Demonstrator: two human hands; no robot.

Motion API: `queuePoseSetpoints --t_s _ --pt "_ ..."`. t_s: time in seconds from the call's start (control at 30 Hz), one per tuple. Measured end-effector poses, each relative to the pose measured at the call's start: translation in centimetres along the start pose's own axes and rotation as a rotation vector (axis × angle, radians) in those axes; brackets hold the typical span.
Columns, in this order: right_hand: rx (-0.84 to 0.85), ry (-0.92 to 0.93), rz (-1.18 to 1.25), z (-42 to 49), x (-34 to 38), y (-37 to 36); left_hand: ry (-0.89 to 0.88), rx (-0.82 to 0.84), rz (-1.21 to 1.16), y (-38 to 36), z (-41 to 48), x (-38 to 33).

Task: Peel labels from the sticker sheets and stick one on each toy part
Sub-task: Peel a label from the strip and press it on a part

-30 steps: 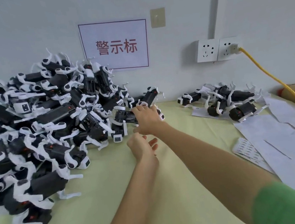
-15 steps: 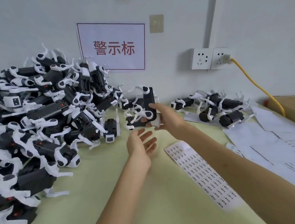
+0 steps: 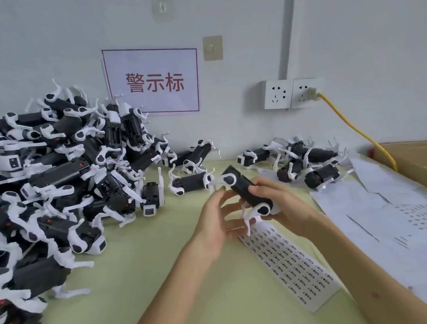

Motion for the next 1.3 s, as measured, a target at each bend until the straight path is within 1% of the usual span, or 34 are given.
queuePoseSetpoints --t_s 0.07,0.17,0.2,0.33,0.43,0.5,0.57,0.63,0.7,0.77,0.83,1.0,1.1,1.2,1.3 --pt "-0.012 0.042 -0.031 -0.2 0.3 -0.3 -0.043 -0.027 -0.01 0.1 0.2 0.0" --pt "-0.061 0.107 -0.086 -0.6 0.5 -0.5 -0.119 -0.121 -0.057 1.0 0.4 -0.4" --pt "-0.072 0.135 -0.101 -0.6 0.7 -0.8 -0.154 -0.116 -0.096 1.2 0.4 -0.7" --pt "-0.128 0.247 -0.216 -0.6 1.1 -2.0 -0.225 0.038 -0.312 0.9 0.1 -1.8" --pt "-0.263 0.39 -0.465 -0.8 1.2 -2.2 -0.277 0.054 -0.39 1.2 0.2 -2.3" --pt "-0.33 0.472 -0.608 -1.0 1.3 -2.3 -0.292 0.101 -0.467 1.2 0.0 -2.6" --pt "-0.391 0.535 -0.651 -1.1 1.4 -2.1 -0.281 0.157 -0.506 1.4 0.0 -2.6" --pt "-0.447 0.596 -0.68 -1.2 1.4 -1.9 -0.264 0.163 -0.483 1.4 0.0 -2.5" --pt "-0.476 0.628 -0.691 -1.3 1.5 -1.7 -0.267 0.14 -0.399 1.3 -0.1 -2.8" --pt "-0.477 0.62 -0.668 -1.3 1.4 -1.5 -0.293 0.104 -0.287 1.2 0.0 -3.0" --pt "-0.476 0.603 -0.644 -1.2 1.2 -1.1 -0.288 0.094 -0.233 1.1 0.0 -3.0" --pt "-0.476 0.546 -0.656 -1.2 0.9 -1.3 -0.207 0.081 -0.272 1.3 0.0 -2.7" --pt "-0.464 0.557 -0.662 -1.1 0.7 -1.9 -0.173 0.063 -0.275 1.4 -0.1 -2.4" --pt "-0.448 0.547 -0.572 -0.8 0.3 -2.0 -0.165 0.065 -0.248 1.5 0.0 -2.3" --pt "-0.48 0.519 -0.415 -0.8 0.2 -1.5 -0.135 0.084 -0.149 0.9 -0.2 -2.3"
Point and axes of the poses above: each hand's wrist, its own z-axis towards the middle knuckle, its own y-axis out of the back of the hand, x = y × z, the point moved 5 cm from there along z, towards the middle knuckle, and after that the axes turned 5 degrees about -y, right-handed, at the moved point
